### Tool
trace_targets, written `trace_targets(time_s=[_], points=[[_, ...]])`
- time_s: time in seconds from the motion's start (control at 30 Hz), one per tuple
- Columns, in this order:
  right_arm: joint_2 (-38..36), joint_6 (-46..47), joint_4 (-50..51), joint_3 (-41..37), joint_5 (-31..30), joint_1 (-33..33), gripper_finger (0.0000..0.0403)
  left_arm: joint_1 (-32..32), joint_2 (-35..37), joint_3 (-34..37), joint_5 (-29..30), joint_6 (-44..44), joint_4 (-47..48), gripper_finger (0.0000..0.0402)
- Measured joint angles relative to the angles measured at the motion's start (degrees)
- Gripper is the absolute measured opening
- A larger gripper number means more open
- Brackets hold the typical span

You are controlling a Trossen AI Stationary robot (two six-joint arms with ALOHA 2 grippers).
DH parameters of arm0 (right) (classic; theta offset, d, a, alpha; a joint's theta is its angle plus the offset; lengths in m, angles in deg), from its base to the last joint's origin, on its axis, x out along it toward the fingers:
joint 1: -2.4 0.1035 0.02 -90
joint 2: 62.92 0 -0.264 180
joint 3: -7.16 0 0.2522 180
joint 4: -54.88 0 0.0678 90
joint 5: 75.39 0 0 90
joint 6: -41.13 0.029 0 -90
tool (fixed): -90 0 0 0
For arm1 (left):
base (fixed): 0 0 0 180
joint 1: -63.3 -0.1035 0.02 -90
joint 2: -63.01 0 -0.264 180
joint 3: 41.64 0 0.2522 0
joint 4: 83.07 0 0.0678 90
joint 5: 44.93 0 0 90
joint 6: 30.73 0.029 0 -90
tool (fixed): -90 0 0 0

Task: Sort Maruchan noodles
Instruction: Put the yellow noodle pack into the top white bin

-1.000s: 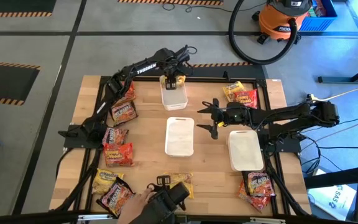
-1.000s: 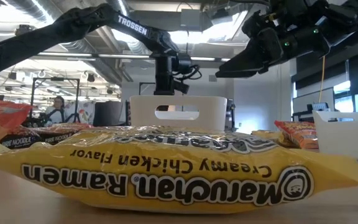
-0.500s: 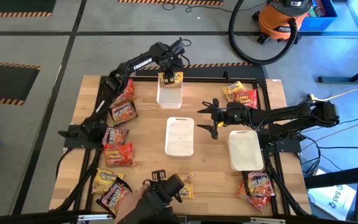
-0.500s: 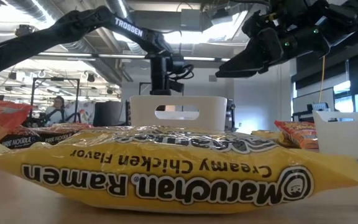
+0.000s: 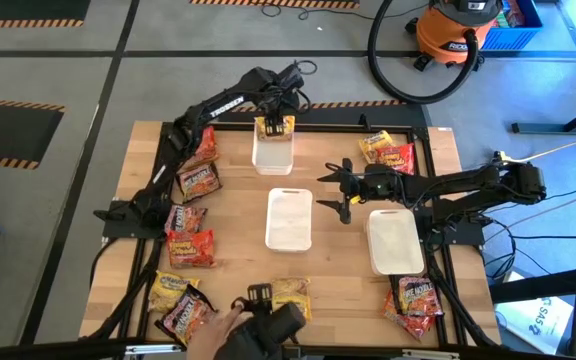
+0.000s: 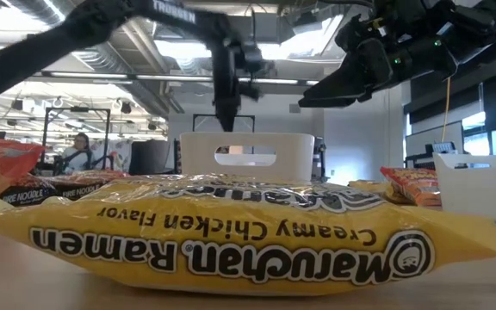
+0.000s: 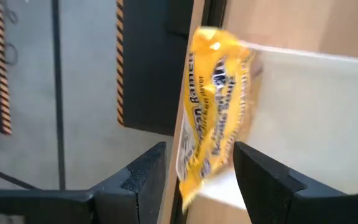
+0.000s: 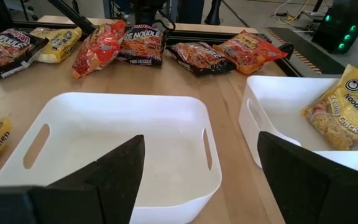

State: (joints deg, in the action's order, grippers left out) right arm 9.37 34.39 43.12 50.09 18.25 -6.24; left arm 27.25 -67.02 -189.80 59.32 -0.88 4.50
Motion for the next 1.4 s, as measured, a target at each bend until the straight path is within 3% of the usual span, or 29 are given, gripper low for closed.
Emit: trace_targets(time_s=[0.17, 0.4, 0.6, 0.97, 1.1, 1.4], points=[[0.0, 2.1, 0.0, 0.0, 0.1, 0.0, 0.0293, 2.6, 7.6, -0.5, -1.7, -4.0, 0.2, 0.0179], [0.0, 3.4, 0.5, 0.0, 0.5, 0.0, 0.0293, 7.2, 19.8, 5.5, -12.3, -11.1, -0.6, 0.0179], [0.0, 3.5, 0.3, 0.0, 0.8, 0.1, 0.0293, 14.8, 31.0, 22.7, -11.9, -17.7, -3.8, 0.0179], [0.0, 7.9, 0.5, 0.0, 1.9, 1.8, 0.0293, 30.6, 51.7, 61.0, -12.0, -27.7, -28.6, 0.0179], [0.0, 9.0, -0.1, 0.0, 1.2, 7.7, 0.0293, 36.1, 54.7, 70.0, -12.2, -30.0, -37.3, 0.0179], [1.5, 20.0, 0.1, 0.0, -8.8, 21.3, 0.0293, 46.8, 54.5, 82.4, -11.9, -37.0, -51.6, 0.0179]])
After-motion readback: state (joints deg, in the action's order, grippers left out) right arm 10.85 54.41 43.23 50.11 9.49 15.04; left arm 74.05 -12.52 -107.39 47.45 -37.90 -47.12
